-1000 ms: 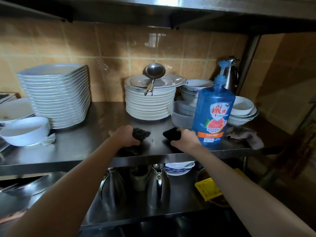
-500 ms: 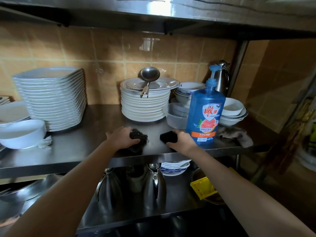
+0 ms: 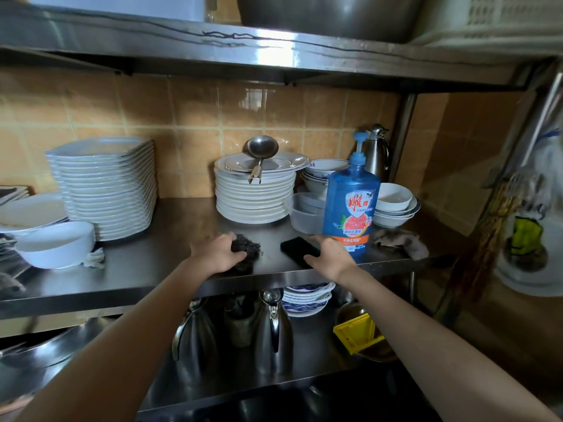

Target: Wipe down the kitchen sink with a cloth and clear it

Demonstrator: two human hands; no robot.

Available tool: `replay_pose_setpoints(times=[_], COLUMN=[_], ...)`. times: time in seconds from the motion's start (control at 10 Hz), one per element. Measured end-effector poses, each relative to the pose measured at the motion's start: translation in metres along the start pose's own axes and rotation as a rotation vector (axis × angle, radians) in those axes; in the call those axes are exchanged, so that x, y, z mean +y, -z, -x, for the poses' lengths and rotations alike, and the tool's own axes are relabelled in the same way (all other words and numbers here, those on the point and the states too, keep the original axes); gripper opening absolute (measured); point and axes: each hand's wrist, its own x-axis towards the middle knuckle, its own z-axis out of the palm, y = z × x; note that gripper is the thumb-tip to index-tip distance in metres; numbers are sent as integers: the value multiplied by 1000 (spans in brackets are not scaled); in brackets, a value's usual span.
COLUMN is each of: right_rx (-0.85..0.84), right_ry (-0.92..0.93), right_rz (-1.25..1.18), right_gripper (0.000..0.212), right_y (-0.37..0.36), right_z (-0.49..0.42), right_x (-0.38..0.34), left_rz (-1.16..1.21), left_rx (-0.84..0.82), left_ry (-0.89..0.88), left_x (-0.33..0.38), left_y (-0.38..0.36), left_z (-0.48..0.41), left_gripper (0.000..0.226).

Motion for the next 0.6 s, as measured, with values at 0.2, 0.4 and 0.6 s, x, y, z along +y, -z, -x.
replay_pose_setpoints(times=[0.2, 0.4, 0.6], right_rx=[39, 31, 12], right_ry=[-14, -74, -74], right_rz=[19, 42, 99], right_gripper=[50, 55, 54], right_y=[12, 24, 36], right_z=[18, 31, 50], right_x=[1, 9, 19], left_rz=[24, 38, 41], left_rx=[42, 101, 108], left_ry=[-7, -34, -27], left_x=[10, 21, 30], left_y=[9, 18, 19], left_z=[20, 35, 50], left_gripper=[47, 40, 40])
